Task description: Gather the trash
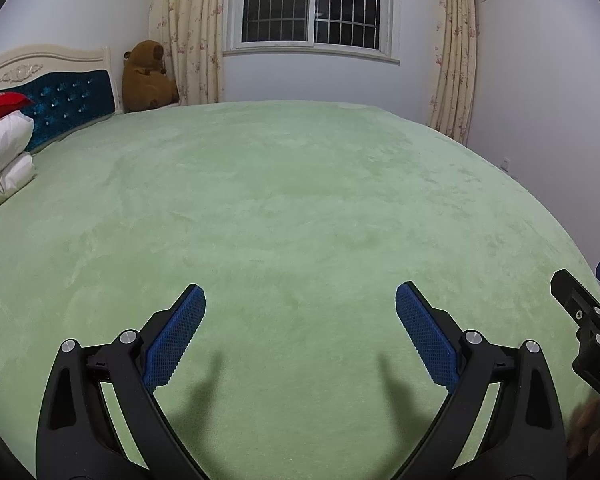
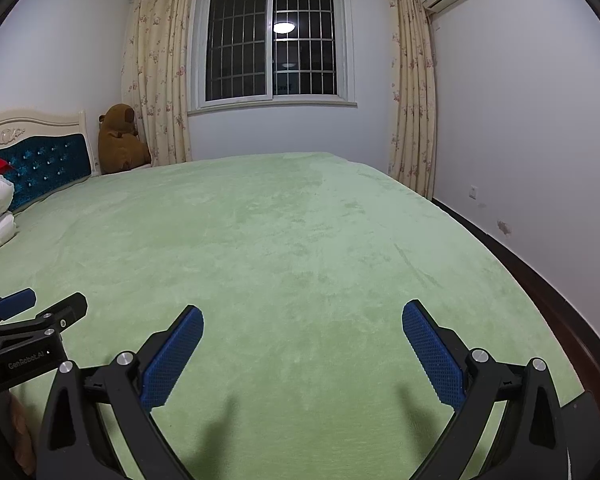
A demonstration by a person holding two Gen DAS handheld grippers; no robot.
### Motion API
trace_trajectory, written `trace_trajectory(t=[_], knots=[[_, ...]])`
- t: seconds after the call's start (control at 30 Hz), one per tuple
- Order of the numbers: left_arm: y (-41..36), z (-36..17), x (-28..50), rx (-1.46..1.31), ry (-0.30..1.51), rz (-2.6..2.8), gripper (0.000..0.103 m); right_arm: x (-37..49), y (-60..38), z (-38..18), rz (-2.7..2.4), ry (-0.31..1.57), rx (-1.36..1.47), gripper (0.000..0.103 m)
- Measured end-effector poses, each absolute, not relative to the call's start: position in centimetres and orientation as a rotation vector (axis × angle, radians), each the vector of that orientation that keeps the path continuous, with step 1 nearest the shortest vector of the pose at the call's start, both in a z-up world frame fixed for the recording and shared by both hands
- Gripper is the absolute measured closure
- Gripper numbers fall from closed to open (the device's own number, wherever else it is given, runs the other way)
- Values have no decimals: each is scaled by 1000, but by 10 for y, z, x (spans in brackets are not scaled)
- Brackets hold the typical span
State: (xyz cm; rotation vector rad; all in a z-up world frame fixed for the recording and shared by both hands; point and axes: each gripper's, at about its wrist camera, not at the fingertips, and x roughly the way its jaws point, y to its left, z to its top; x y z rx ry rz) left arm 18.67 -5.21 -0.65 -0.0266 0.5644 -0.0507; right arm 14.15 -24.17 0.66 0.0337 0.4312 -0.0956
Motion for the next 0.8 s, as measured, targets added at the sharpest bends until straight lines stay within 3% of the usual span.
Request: trace_trajectory(t=[0.8], knots=[[-50, -9, 188, -42, 569, -46, 9, 146, -245, 5, -94, 447, 44, 4]])
